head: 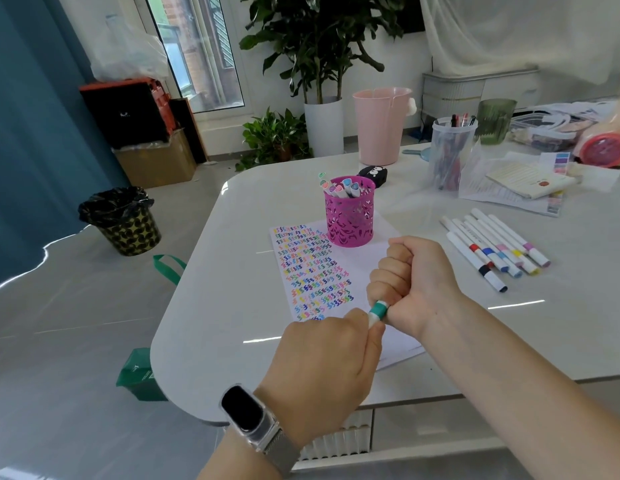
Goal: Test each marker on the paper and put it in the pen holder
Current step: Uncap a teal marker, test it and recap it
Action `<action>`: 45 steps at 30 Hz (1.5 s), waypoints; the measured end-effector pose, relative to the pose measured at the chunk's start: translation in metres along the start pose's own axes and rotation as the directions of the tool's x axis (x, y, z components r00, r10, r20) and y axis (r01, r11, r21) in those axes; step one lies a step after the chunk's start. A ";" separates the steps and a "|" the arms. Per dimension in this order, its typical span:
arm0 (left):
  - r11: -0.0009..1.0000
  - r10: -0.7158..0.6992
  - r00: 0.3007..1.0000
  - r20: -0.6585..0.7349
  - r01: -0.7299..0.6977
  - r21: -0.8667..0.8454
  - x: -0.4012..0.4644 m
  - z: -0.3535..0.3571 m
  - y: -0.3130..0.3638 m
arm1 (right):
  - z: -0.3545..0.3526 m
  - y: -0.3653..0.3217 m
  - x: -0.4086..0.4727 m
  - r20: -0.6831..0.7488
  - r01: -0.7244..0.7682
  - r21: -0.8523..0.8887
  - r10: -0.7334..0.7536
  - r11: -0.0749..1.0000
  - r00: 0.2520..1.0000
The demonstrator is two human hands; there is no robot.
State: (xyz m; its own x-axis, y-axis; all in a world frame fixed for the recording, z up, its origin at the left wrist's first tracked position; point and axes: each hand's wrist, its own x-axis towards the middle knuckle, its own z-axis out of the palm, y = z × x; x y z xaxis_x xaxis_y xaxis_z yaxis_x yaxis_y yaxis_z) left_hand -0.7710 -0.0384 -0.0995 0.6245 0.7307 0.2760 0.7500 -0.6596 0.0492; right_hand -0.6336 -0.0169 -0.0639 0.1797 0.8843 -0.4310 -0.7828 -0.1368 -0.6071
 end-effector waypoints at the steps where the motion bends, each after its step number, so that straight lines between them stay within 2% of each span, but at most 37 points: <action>1: 0.999 -0.027 1.000 -0.006 0.027 0.042 0.003 -0.002 0.000 | 0.000 -0.001 0.002 -0.017 0.004 -0.003 -0.004 1.000 1.000; 6: 0.989 0.028 0.997 -0.069 -0.017 0.144 0.014 -0.009 0.006 | 0.001 -0.009 0.004 -0.045 -0.010 0.030 0.012 1.000 0.999; 15: 0.999 -0.008 0.995 -0.096 0.013 0.049 0.011 -0.017 0.007 | 0.005 -0.015 -0.001 0.048 -0.021 0.048 0.019 0.999 0.999; 23: 1.000 0.018 0.998 -0.059 -0.018 -0.010 0.012 -0.023 0.011 | 0.001 -0.018 -0.005 0.083 0.011 0.060 -0.016 0.998 0.996; 26: 0.997 0.029 1.000 -0.002 -0.029 -0.078 0.009 -0.025 0.012 | -0.004 -0.030 -0.001 0.080 0.088 0.075 -0.094 0.993 0.992; 28: 0.983 0.085 0.996 0.041 -0.077 -0.169 -0.003 -0.025 0.002 | -0.010 -0.049 0.006 0.051 0.208 0.168 -0.219 0.964 0.974; 29: 0.972 0.077 0.997 0.015 -0.072 -0.224 -0.015 -0.026 -0.005 | -0.018 -0.060 0.010 0.011 0.261 0.213 -0.270 0.941 0.963; 33: 0.940 -0.129 0.992 -0.009 0.120 -0.321 -0.034 -0.035 -0.032 | -0.053 -0.090 0.012 -0.048 0.376 0.220 -0.375 0.900 0.926; 37: 0.936 -0.194 0.981 -0.005 0.183 -0.301 -0.017 -0.030 -0.036 | -0.053 -0.074 0.012 0.001 0.314 0.255 -0.325 0.915 0.946; 45: 0.932 -0.153 0.988 -0.007 0.142 -0.335 -0.008 -0.021 -0.026 | -0.037 -0.057 0.017 0.031 0.221 0.330 -0.245 0.918 0.969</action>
State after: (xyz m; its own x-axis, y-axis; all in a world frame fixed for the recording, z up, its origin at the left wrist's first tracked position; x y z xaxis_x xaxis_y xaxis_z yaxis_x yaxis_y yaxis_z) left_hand -0.7995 -0.0305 -0.0829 0.5009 0.8216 0.2722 0.7142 -0.5700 0.4062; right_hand -0.5641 -0.0103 -0.0614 0.3472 0.9042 -0.2487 -0.8752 0.2172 -0.4322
